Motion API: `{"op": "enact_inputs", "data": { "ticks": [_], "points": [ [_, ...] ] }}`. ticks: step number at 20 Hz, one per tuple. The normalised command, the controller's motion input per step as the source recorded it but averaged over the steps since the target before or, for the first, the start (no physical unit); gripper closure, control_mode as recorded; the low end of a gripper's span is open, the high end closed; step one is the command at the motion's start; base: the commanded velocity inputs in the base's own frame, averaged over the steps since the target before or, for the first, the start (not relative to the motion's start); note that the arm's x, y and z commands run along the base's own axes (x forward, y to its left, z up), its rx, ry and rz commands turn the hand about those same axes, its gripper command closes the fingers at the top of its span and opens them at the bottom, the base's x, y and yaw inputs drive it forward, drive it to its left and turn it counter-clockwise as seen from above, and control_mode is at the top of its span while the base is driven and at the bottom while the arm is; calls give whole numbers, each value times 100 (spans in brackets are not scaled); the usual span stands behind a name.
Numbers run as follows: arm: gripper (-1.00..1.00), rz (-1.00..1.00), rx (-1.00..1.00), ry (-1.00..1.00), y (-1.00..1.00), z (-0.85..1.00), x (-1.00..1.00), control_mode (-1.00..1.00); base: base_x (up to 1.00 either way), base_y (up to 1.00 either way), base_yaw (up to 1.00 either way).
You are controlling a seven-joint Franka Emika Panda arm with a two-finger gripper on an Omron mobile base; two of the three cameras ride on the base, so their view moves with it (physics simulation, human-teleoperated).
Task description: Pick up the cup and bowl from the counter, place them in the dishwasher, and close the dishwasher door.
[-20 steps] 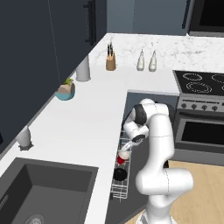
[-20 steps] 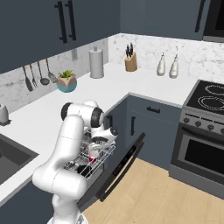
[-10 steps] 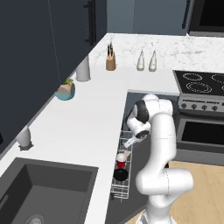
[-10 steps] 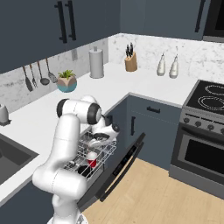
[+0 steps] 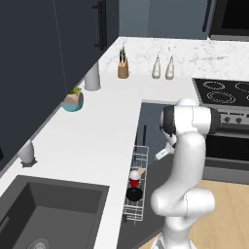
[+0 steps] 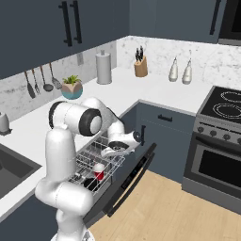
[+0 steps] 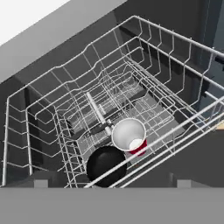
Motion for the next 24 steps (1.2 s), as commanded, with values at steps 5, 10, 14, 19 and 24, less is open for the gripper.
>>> {"op": "enact_inputs", "data": {
  "ticks": [5,10,14,19,24],
  "points": [
    [-100,-4,7,1,-27,100,-69,-100,0,0,0],
    [-100,-7,4,10,-31,93,-86,-100,0,0,0],
    [-100,-10,11,16,-34,100,-64,-100,0,0,0],
    [-100,-5,17,11,-40,63,-40,-100,0,0,0],
    [-100,0,17,4,-52,11,-25,-100,0,0,0]
  ]
}}
